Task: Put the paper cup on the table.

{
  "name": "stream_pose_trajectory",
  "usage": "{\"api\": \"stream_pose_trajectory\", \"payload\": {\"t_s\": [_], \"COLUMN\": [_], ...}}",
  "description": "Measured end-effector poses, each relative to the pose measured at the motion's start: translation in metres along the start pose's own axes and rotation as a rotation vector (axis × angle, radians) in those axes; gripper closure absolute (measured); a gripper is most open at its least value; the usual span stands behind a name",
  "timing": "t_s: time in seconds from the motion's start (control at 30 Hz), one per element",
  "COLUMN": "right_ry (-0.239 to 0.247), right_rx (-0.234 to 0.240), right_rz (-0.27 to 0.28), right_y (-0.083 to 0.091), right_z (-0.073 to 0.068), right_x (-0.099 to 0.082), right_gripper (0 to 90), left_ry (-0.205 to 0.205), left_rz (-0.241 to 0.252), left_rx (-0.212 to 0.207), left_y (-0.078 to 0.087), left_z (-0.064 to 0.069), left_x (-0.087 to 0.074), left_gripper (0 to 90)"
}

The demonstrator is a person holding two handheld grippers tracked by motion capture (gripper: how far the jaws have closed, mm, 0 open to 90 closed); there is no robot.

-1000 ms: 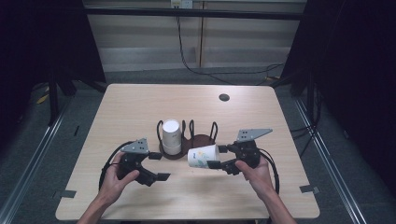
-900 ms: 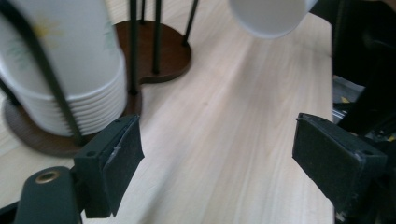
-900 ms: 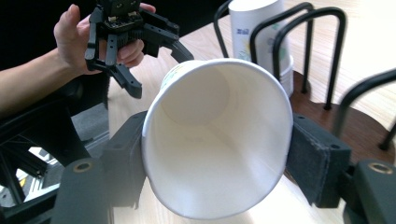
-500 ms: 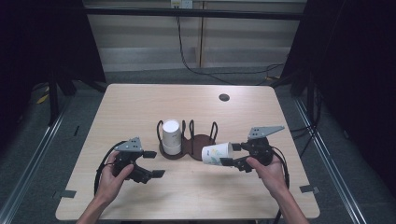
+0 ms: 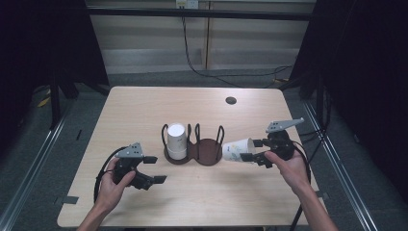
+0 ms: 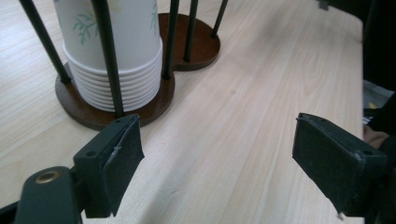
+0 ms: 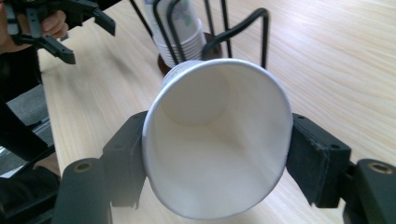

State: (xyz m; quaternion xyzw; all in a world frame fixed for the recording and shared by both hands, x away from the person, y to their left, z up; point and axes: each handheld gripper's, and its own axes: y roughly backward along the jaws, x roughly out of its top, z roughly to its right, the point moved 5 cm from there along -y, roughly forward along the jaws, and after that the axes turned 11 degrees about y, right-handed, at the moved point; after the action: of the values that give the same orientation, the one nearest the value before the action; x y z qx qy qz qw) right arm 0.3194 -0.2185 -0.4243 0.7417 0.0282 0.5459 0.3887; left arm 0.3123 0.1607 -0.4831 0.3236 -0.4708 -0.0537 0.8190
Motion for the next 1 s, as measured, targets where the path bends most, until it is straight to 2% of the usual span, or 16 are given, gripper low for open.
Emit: {"api": "stream_pose_trajectory", "payload": {"t_s": [0.03, 0.2, 0.37, 0.5, 0.57, 0.67, 0.9, 1.0], "right_ry": [0.000, -0.012, -0.030, -0.036, -0.037, -0.041, -0.043, -0.044], "right_rx": [-0.005, -0.037, -0.060, -0.080, -0.088, -0.098, -0.119, -0.138], "right_rz": [-0.006, -0.057, -0.081, -0.110, -0.121, -0.133, -0.200, -0.242], "right_y": [0.001, 0.003, 0.005, 0.006, 0.007, 0.007, 0.001, -0.001], "right_z": [0.002, 0.015, 0.025, 0.031, 0.034, 0.037, 0.046, 0.050], "right_x": [0.000, -0.001, -0.002, -0.002, -0.001, 0.000, 0.000, 0.000], "right_gripper": [28.7, 28.7, 28.7, 28.7, 28.6, 28.6, 28.5, 28.5], "left_ry": [0.008, -0.014, -0.005, -0.010, -0.011, -0.032, -0.022, -0.034], "left_rz": [-0.002, -0.022, -0.038, -0.030, -0.039, -0.074, -0.054, -0.062], "left_rx": [0.002, -0.011, -0.013, -0.031, -0.021, -0.019, -0.017, -0.019], "left_y": [0.000, -0.003, -0.005, -0.006, -0.007, -0.008, -0.004, -0.005], "left_z": [0.001, 0.003, 0.004, 0.005, 0.005, 0.006, 0.006, 0.007], "left_x": [-0.002, -0.005, -0.006, -0.004, -0.005, -0.008, -0.011, -0.012], "left_gripper": [16.1, 16.2, 16.2, 16.2, 16.1, 16.2, 16.2, 16.2]}}
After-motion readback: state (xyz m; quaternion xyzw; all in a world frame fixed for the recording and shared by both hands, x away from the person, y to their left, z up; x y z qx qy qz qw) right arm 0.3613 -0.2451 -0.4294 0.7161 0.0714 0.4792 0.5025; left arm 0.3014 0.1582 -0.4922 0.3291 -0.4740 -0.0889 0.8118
